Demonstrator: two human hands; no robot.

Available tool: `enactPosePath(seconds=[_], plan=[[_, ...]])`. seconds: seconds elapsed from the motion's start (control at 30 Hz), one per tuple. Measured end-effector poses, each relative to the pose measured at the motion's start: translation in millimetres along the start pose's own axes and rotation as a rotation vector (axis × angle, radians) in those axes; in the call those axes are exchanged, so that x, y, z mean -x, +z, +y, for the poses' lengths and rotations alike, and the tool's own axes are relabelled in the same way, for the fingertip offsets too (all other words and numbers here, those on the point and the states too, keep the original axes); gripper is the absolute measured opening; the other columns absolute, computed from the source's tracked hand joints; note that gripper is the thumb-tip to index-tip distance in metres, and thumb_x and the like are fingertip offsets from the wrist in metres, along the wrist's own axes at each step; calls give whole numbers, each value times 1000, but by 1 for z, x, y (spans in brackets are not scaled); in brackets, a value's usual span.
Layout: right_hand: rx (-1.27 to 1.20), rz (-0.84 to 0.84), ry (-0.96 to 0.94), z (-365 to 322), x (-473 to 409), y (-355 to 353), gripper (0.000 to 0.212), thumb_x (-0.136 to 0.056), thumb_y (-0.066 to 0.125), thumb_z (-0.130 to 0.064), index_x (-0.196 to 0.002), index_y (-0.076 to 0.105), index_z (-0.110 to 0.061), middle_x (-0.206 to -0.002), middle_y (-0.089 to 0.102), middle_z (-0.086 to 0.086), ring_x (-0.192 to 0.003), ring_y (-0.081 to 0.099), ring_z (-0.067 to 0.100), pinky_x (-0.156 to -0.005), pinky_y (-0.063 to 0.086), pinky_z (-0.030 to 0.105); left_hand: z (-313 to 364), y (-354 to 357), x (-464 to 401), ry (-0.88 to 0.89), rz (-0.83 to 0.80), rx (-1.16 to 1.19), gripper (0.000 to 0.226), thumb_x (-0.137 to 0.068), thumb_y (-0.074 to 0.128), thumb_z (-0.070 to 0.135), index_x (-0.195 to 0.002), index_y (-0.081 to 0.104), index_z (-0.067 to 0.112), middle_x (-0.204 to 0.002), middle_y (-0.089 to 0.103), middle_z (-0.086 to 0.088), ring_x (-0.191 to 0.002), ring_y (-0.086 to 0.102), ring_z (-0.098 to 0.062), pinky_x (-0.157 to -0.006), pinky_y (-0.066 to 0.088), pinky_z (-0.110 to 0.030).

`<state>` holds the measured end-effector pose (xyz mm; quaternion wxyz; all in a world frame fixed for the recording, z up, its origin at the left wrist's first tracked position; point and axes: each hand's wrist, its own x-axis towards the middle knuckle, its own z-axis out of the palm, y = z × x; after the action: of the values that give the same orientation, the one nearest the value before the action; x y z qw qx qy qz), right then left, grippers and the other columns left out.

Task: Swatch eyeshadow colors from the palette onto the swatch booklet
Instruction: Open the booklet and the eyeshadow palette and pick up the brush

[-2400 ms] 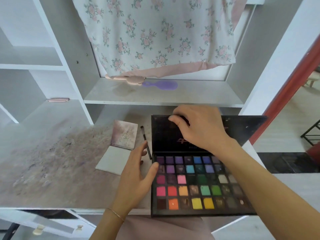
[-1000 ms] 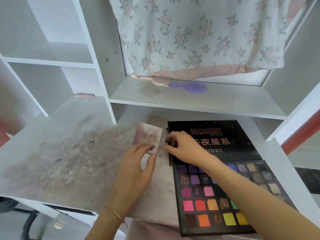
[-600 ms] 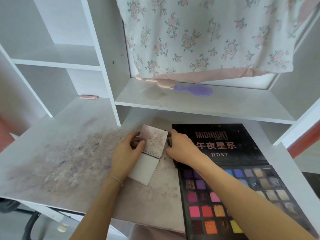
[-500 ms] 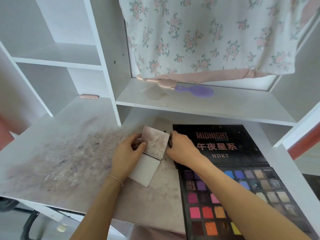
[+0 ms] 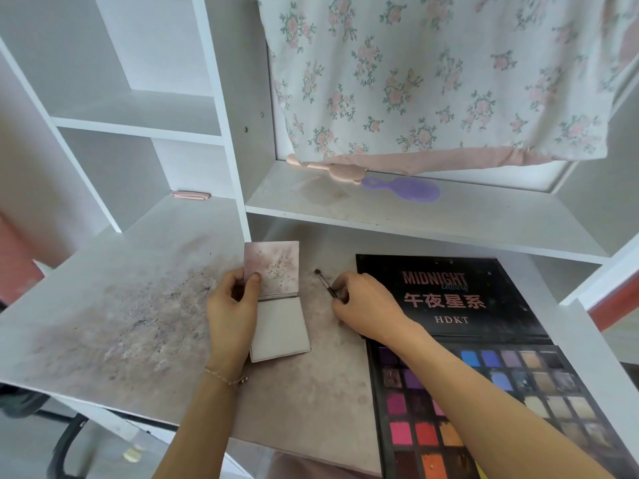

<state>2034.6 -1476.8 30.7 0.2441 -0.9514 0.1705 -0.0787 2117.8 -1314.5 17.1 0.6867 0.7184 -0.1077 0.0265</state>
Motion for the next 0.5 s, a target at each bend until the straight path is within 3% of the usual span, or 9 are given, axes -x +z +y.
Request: enactPosePath(seconds=[0.17,0.3,0.4,0.5], plan=[[-14,-22,55,-5,-5,0,23,-82,52,-18,-103,59,-9,-83,61,2,-75,57,17,-65,51,31,-1,-1,0,-11,4,28,21,-88,56,9,-77,60,26,-75,64,6,-59,56,7,-55,46,-10],[-351,-42,97,1,1,-14,16,-83,52,-18,-99,56,-20,-79,55,-9,-67,51,3,-53,40,7,-1,-1,0,-21,-6,23,19,-88,56,11,-77,61,26,-75,63,6,-64,58,-2,-55,47,-12],[-413,-3,68,10,14,-33,13,-85,51,-19,-94,50,-28,-83,55,-13,-72,53,3,-59,40,9,0,-1,2,-9,-18,13,19,-88,56,11,-77,61,26,-76,63,5,-69,57,-9,-62,48,-21],[-316,54,37,24,36,-50,14,-88,52,-17,-92,48,-29,-84,54,-13,-74,53,2,-63,42,9,2,-1,3,-6,-36,9,13,-88,56,10,-81,62,19,-79,63,2,-74,57,-16,-70,48,-32]])
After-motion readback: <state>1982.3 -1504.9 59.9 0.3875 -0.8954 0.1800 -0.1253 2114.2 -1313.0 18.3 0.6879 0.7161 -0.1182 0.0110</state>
